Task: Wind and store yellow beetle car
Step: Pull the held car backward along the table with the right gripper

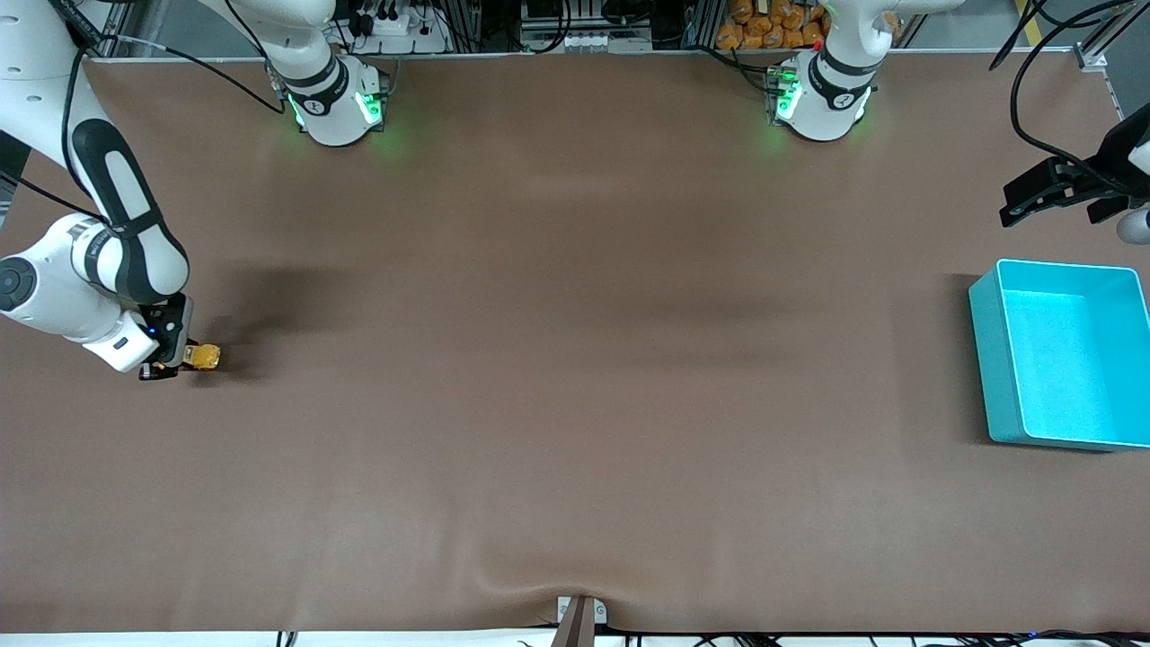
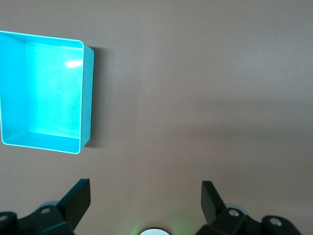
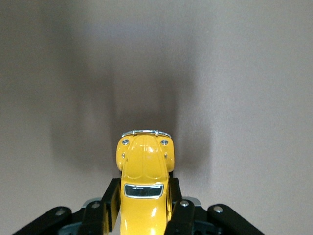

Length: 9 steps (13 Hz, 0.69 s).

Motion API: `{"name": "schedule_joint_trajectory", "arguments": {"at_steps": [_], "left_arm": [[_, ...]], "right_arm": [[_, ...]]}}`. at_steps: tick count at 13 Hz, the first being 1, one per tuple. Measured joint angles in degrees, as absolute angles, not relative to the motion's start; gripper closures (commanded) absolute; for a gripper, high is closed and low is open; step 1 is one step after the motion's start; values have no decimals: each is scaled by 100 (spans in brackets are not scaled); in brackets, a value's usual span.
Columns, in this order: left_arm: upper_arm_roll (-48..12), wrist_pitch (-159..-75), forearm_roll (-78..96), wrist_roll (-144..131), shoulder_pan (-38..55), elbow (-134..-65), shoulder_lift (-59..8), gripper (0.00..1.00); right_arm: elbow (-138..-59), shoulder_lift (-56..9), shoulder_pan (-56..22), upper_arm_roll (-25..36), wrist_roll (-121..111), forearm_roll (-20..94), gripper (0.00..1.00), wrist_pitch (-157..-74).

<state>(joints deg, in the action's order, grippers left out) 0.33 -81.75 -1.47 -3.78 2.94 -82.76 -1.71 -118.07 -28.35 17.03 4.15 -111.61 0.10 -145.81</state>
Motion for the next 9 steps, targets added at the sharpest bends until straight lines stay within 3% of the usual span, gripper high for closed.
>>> {"name": "schedule_joint_trajectory", "arguments": {"at_steps": [9], "left_arm": [[30, -8178, -147, -378, 294, -8315, -171, 0]], "right_arm": [[-11598, -2966, 2078, 413, -11379, 10, 88, -14591]]}}
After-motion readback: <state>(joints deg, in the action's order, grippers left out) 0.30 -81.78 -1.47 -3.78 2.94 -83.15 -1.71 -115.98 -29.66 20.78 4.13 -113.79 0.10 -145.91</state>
